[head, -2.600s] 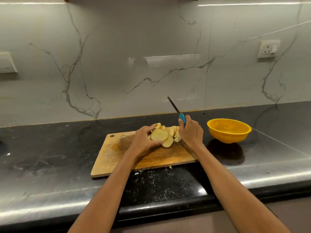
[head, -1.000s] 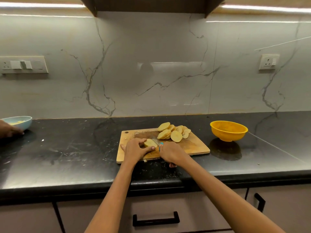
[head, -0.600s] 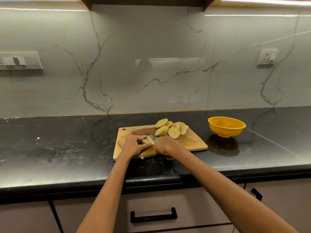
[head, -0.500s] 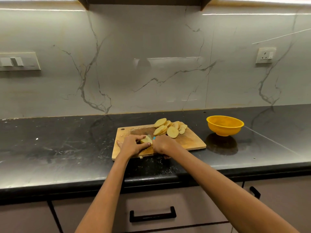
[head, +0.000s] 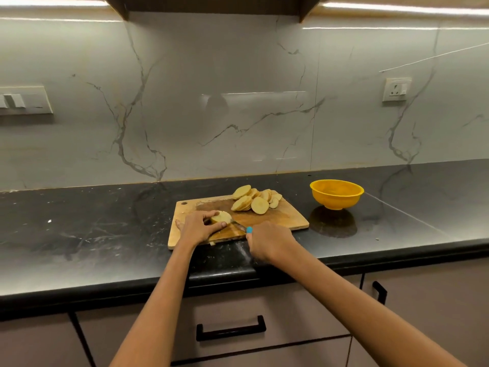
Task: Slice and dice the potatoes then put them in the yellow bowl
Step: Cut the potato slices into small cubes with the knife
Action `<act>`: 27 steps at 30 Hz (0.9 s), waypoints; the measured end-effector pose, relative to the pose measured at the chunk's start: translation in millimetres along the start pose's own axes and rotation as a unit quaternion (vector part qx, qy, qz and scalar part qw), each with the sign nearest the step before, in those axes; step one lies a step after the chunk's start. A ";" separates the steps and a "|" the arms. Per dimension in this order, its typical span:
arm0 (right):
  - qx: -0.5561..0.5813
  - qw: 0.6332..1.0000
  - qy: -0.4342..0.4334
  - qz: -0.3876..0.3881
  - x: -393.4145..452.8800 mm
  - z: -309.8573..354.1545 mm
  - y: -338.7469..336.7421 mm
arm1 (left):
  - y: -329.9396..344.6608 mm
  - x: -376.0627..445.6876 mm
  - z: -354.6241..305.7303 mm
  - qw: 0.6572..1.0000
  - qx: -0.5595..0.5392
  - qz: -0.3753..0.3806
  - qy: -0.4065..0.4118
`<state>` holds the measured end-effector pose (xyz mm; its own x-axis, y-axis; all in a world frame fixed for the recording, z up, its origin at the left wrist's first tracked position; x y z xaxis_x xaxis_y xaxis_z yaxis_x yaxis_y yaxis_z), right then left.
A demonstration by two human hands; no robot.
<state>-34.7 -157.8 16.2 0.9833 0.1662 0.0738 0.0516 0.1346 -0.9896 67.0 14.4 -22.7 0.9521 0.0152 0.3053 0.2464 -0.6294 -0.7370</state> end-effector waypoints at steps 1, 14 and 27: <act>0.004 1.000 0.001 -0.012 -0.9 -1.6 -4.3 | -0.1 0.0 1.0 1.000 -0.008 -0.003 0.003; 0.127 0.991 0.008 -0.040 51.2 19.2 18.4 | -1.6 6.7 7.6 0.999 -0.040 -0.026 -0.001; 0.104 0.986 0.041 0.127 73.4 36.5 6.1 | -3.8 8.7 6.4 0.999 -0.046 -0.023 -0.002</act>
<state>31.5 -109.2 20.1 0.9709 0.1430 -0.1921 -0.2273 0.2973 -0.9273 75.4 21.9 -21.1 0.9410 0.0492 0.3348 0.2726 -0.6965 -0.6638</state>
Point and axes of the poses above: each hand's wrist, its own x-axis towards the middle knuckle, its own y-axis out of the palm, z = x × y, the point moved 4 cm from there along x, towards the middle knuckle
